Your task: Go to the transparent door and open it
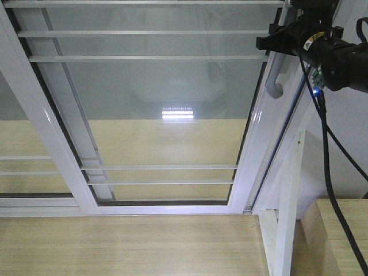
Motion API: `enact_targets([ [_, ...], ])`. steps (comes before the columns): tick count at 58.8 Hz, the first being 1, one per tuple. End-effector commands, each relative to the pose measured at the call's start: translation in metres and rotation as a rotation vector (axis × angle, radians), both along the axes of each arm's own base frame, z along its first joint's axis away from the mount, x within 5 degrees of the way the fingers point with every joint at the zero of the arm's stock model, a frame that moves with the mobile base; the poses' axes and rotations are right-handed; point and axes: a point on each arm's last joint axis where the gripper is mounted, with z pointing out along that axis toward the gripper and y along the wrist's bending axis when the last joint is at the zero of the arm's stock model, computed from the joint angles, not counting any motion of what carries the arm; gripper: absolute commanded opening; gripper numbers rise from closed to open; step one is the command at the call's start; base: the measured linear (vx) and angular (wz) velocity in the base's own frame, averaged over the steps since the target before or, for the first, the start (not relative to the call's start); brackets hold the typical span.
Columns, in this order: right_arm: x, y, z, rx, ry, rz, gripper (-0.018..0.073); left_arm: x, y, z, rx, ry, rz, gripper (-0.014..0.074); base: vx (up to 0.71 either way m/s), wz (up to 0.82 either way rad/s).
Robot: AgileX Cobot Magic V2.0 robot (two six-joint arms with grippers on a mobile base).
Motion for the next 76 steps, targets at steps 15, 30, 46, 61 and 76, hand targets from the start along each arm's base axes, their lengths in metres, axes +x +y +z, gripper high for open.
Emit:
enact_targets([
  [15, -0.015, 0.053, 0.054, 0.043, -0.27, 0.158, 0.0246, 0.002, 0.0, 0.016, -0.017, -0.102, 0.005, 0.0486, 0.0, 0.0],
  [30, -0.028, 0.092, 0.056, 0.056, -0.305, 0.256, 0.0246, 0.002, 0.0, 0.015, -0.016, -0.091, 0.004, 0.0486, 0.0, 0.0],
  [46, -0.036, 0.112, 0.057, 0.095, -0.304, 0.301, 0.0258, 0.001, 0.0, 0.014, -0.015, -0.078, 0.003, 0.0486, 0.0, 0.0],
  [61, -0.056, 0.153, 0.057, 0.107, -0.291, 0.405, 0.0342, 0.001, 0.0, 0.014, -0.015, -0.075, 0.003, 0.0486, 0.0, 0.0],
  [76, -0.081, 0.179, 0.059, 0.049, -0.202, 0.476, 0.0361, 0.001, 0.0, 0.014, -0.015, -0.075, 0.003, 0.0486, 0.0, 0.0],
])
